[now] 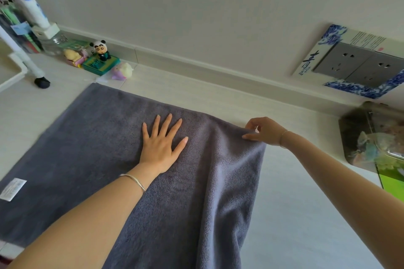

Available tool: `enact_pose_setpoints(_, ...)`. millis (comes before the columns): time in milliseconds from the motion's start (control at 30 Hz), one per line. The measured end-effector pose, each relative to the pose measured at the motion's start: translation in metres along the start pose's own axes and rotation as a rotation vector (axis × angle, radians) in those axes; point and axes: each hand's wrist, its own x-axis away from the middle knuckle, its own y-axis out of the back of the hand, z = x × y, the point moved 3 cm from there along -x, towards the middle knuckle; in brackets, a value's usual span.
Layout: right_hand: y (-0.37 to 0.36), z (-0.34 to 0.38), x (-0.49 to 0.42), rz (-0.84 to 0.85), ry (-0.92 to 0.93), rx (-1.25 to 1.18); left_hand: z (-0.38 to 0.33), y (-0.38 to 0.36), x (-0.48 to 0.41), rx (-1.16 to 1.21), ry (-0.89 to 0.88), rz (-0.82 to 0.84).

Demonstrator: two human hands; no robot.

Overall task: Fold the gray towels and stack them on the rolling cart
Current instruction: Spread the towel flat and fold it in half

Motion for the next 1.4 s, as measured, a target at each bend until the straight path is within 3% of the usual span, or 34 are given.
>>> enact_pose_setpoints(133, 0.022, 0.005, 0.004, -0.23, 0.018, -0.182, 0.0, 0.0, 0.0, -0.011, 0.009, 0.01)
enact_pose_setpoints(233, 0.019, 0.009, 0.006, -0.177, -0.025, -0.346, 0.0, 0.0, 0.001, -0.01, 0.012, 0.008)
enact_pose_setpoints(467, 0.014, -0.01, 0.016, 0.069, -0.082, 0.176, -0.001, 0.001, 0.001, -0.011, 0.014, 0.005)
enact_pose_setpoints(567, 0.026, -0.009, 0.015, -0.032, -0.047, 0.407, 0.0, 0.0, 0.0, -0.031, 0.006, 0.015)
enact_pose_setpoints(733, 0.008, -0.011, 0.005, -0.141, -0.11, 0.559, 0.001, -0.001, 0.0, -0.047, 0.022, 0.017)
enact_pose_setpoints(900, -0.043, 0.028, 0.031, -0.477, -0.066, 0.181, 0.001, -0.002, -0.001, -0.049, 0.043, 0.028)
enact_pose_setpoints(1000, -0.101, 0.069, 0.063, -0.408, -0.002, 0.154, 0.001, -0.004, -0.001, -0.032, 0.031, 0.019)
enact_pose_setpoints(1067, -0.13, 0.072, 0.084, -0.355, -0.055, 0.214, 0.001, -0.003, -0.001, -0.029, 0.027, 0.018)
enact_pose_setpoints(1200, -0.138, 0.032, 0.125, -0.453, -0.375, 0.186, -0.001, -0.001, -0.001, -0.037, 0.076, 0.033)
enact_pose_setpoints(1300, -0.134, 0.021, 0.145, -0.42, -0.579, 0.177, -0.004, 0.003, -0.004, -0.006, 0.103, 0.098)
enact_pose_setpoints(1400, -0.135, 0.047, 0.15, -0.507, -0.531, 0.198, -0.009, 0.012, 0.006, 0.046, 0.066, 0.126)
